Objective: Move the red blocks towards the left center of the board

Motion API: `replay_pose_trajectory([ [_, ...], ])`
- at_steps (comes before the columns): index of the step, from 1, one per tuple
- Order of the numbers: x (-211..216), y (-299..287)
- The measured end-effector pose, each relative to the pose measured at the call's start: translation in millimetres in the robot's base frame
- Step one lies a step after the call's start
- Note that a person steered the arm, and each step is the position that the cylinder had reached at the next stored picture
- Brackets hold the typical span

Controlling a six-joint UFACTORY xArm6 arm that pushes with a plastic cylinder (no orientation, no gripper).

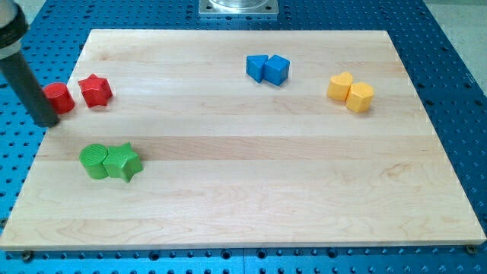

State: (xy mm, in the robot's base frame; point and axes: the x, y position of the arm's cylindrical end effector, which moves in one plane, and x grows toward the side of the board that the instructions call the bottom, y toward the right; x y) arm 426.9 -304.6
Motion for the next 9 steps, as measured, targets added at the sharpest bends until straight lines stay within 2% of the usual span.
replay_pose_trajectory([
  [1,-7,0],
  [3,-117,3],
  [4,-155,3],
  [5,-125,37],
  [6,-105,45],
  [7,-99,0],
  [8,-20,2],
  [9,27,31],
])
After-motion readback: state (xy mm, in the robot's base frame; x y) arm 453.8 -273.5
